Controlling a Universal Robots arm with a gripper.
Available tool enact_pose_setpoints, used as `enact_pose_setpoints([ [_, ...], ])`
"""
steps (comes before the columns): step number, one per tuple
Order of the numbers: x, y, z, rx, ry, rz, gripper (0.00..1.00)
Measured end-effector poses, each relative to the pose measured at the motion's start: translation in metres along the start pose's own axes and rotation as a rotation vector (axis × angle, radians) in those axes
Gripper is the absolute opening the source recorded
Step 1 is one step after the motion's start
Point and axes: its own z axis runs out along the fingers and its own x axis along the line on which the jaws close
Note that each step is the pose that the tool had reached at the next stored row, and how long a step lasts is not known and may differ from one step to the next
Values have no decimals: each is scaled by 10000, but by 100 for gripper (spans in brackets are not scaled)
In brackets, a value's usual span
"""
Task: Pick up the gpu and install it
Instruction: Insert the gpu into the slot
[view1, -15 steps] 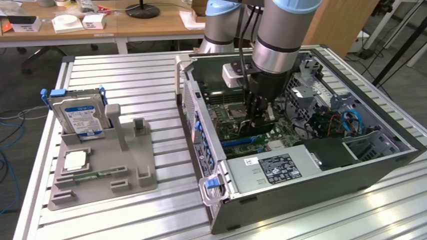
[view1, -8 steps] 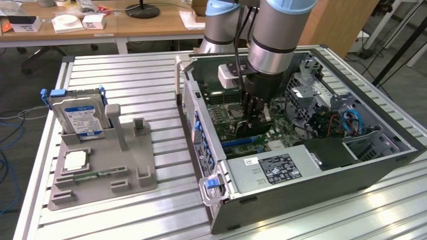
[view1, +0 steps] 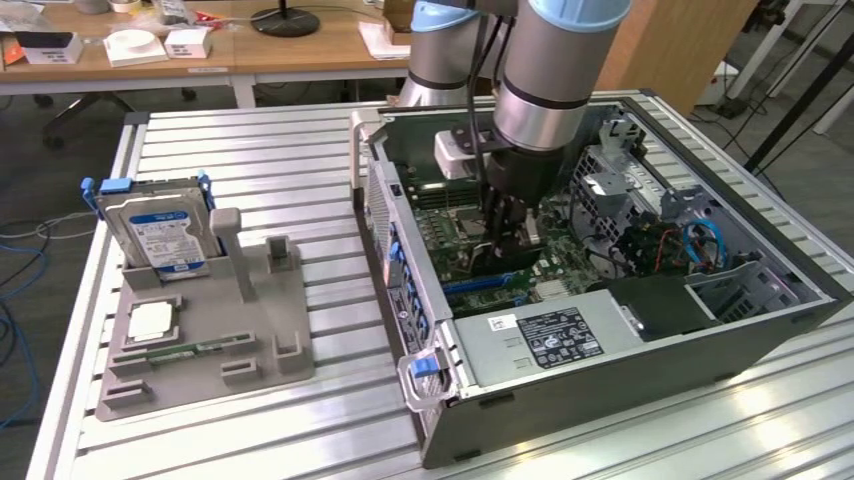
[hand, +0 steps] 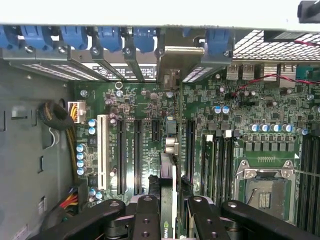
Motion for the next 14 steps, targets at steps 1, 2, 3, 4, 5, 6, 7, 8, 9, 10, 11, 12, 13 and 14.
enact_pose_setpoints([
  [1, 0, 0, 8, -1, 2, 0, 26],
  [2, 1, 1, 17, -1, 3, 0, 26],
  [3, 1, 2, 26, -1, 3, 0, 26],
  [4, 1, 3, 36, -1, 3, 1, 26],
  [5, 1, 5, 45, -2, 3, 1, 26],
  [6, 1, 7, 52, -3, 3, 1, 26],
  [7, 2, 9, 55, -4, 5, 1, 26],
  [8, 2, 9, 55, -5, 7, 1, 26],
  [9, 1, 10, 63, -7, 3, 0, 26],
  [10, 1, 13, 76, -15, 2, 1, 26],
  [11, 2, 17, 91, -20, 3, 2, 26],
  [12, 2, 17, 91, -21, 4, 1, 26],
  [13, 2, 17, 91, -22, 4, 1, 26],
  [14, 2, 17, 93, -21, 2, 1, 26],
])
